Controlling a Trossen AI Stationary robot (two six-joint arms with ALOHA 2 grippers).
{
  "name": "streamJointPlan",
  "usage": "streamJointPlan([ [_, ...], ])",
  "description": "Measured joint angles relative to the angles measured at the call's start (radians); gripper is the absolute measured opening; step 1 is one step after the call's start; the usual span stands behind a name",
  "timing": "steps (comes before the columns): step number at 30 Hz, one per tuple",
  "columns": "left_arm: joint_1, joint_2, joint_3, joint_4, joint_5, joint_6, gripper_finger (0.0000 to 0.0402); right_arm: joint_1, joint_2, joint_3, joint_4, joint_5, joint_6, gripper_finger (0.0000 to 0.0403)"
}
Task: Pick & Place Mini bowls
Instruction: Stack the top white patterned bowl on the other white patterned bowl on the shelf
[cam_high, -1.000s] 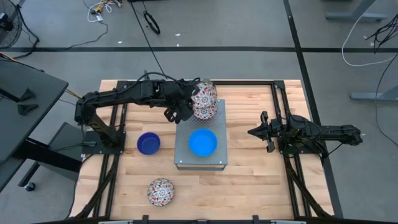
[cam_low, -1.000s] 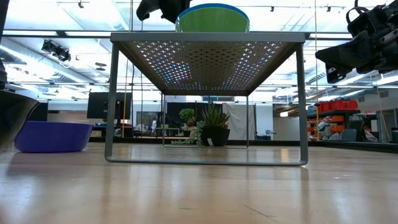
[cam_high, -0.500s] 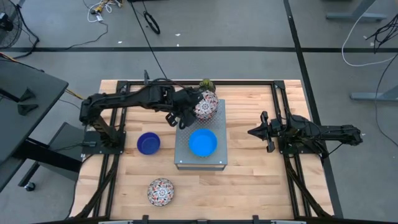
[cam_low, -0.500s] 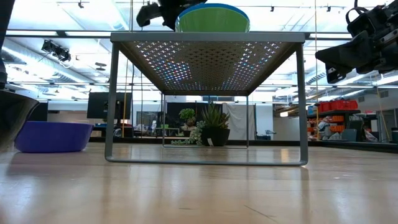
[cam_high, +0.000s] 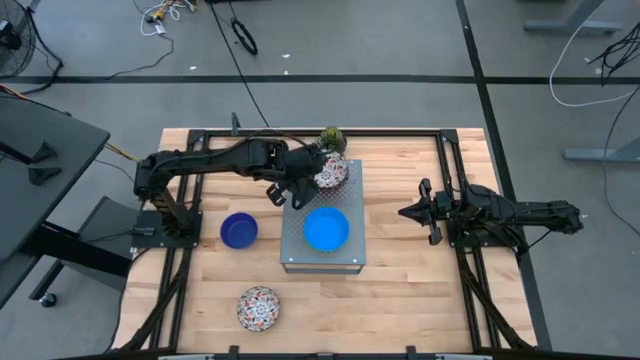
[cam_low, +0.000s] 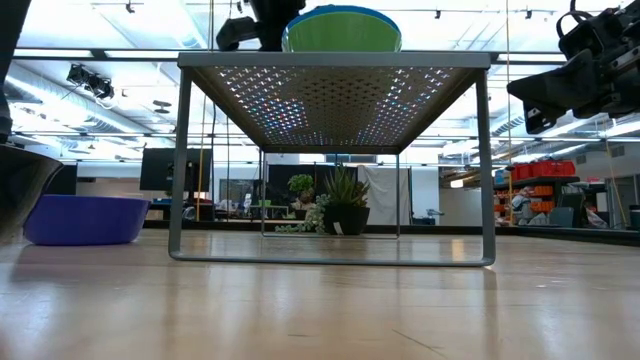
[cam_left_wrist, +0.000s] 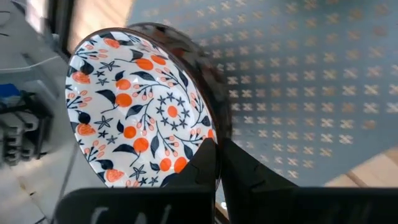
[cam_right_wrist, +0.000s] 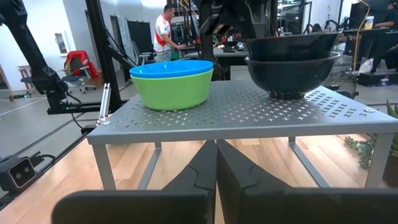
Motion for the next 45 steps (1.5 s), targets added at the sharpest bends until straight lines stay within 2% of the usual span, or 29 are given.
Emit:
streamJointPlan([
  [19,0.006,0.019,0.000,0.004,0.001,0.002,0.0018,0.000,0.000,0.000,0.000,0.000,0.000,0.0011],
  [36,0.006,0.017,0.000,0.005,-0.025,0.001,0.0086,0.000,0.000,0.000,0.000,0.000,0.000,0.0011],
  [45,0.005,0.000,0.000,0.021,-0.030,-0.021,0.0101,0.000,0.000,0.000,0.000,0.000,0.000,0.0011],
])
